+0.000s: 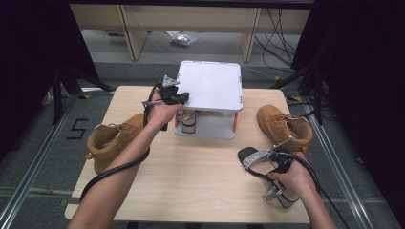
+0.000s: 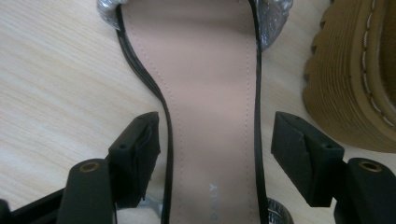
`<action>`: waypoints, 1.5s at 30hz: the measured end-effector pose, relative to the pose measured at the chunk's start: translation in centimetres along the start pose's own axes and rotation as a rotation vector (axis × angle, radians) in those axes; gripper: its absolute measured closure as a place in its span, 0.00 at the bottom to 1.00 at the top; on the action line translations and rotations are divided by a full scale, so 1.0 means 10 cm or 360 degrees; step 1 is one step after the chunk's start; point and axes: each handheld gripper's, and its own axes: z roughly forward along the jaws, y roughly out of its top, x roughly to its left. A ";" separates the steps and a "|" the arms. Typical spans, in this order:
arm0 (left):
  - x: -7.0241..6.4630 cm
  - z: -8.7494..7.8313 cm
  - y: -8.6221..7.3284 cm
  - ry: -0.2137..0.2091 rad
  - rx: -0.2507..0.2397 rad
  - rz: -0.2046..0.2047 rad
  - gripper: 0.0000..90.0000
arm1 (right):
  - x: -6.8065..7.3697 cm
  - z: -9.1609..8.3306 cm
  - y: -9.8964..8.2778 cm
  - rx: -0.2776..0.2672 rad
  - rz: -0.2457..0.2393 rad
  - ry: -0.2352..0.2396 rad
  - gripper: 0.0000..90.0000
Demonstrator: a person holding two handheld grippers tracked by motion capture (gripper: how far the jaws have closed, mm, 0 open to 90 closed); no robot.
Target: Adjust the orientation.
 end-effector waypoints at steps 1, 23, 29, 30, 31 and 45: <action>0.00 0.00 0.00 0.0002 0.0000 0.0001 0.99 | 0.02 0.02 0.00 0.0055 0.0073 0.0012 0.37; -0.01 0.00 0.01 0.0011 0.0017 0.0012 0.99 | 0.22 0.12 0.07 0.0208 0.0317 0.0094 0.48; -0.01 0.00 0.01 0.0013 0.0021 0.0016 0.99 | 0.34 0.15 0.15 0.0210 0.0385 0.0156 0.48; -0.01 0.00 0.01 0.0013 0.0019 0.0015 0.99 | 0.37 0.14 0.17 0.0222 0.0405 0.0183 0.48; -0.01 0.00 0.01 0.0012 0.0018 0.0012 0.99 | 0.37 0.14 0.17 0.0222 0.0405 0.0183 0.48; 0.00 0.00 0.01 0.0008 0.0021 0.0013 0.99 | 0.46 0.13 0.20 0.0154 0.0294 0.0223 0.42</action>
